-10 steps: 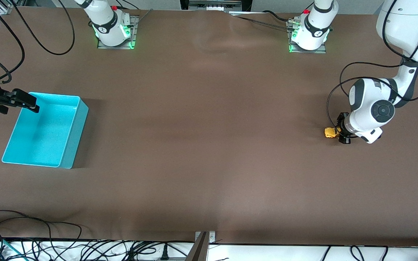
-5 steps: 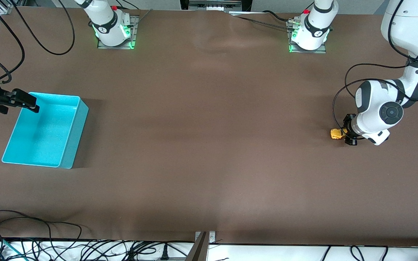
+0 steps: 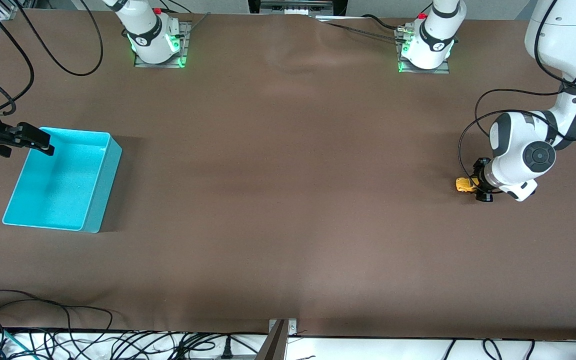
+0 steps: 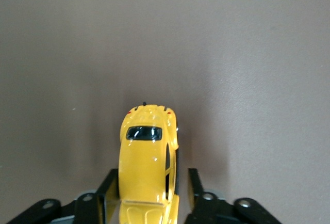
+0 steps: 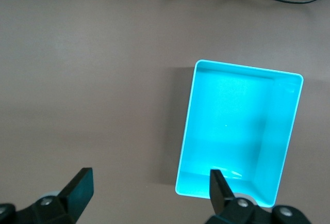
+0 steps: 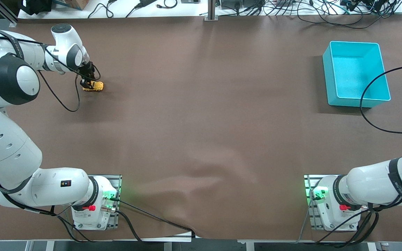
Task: Wind up and store yellow beetle car
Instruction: 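Open the left gripper to release the wound-up car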
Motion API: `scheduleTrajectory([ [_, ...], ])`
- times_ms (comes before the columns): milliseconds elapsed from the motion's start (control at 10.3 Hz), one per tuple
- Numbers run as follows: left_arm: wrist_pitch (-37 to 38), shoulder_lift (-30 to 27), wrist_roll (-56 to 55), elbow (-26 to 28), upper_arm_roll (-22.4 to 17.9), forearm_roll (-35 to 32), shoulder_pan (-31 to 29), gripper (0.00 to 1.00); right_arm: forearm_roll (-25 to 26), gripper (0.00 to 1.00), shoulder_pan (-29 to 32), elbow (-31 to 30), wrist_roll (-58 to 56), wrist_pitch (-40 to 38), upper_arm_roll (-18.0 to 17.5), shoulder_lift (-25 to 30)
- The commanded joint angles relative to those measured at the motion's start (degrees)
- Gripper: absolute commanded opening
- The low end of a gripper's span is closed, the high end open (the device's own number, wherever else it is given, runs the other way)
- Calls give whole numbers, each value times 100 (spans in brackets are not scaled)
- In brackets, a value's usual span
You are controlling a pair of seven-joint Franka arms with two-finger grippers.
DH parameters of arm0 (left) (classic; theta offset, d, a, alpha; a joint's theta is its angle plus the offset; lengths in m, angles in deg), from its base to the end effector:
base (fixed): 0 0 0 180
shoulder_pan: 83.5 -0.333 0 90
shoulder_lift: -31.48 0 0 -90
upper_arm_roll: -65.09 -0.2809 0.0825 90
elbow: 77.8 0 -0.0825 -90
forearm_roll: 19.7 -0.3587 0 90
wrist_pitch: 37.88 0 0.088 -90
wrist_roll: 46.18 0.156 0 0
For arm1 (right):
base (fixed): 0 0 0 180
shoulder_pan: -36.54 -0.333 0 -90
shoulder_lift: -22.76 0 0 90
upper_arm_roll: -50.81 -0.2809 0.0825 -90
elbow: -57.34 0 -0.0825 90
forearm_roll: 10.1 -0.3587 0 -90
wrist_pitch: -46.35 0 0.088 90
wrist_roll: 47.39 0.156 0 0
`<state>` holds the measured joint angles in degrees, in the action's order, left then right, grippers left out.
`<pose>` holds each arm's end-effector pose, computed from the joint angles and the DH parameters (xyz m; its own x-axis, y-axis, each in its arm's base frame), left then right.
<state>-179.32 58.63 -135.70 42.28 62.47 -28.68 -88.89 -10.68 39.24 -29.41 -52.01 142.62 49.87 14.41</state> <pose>0.5313 0.0809 0.1248 0.0059 0.9945 0.1042 0.9940 0.0055 -0.1091 0.5780 -0.0168 0.4951 0.9986 0.0486 0.0214 0.0488 -0.9987 -0.0108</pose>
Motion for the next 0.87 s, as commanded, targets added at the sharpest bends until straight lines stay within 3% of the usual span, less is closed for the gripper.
scheduleTrajectory([
  [0, -60, 107, -39, -213, -11, -200, -41, 84, -109, 100, 37, 97, -12, -29, -11, -17],
  [582, 27, 53, -21, -213, -11, -209, -14, 89, -108, 100, 46, 97, -30, -29, -11, -26],
  [776, 448, 53, 14, -213, -2, -252, 38, 89, -108, 100, 46, 97, -30, -37, -11, -26],
])
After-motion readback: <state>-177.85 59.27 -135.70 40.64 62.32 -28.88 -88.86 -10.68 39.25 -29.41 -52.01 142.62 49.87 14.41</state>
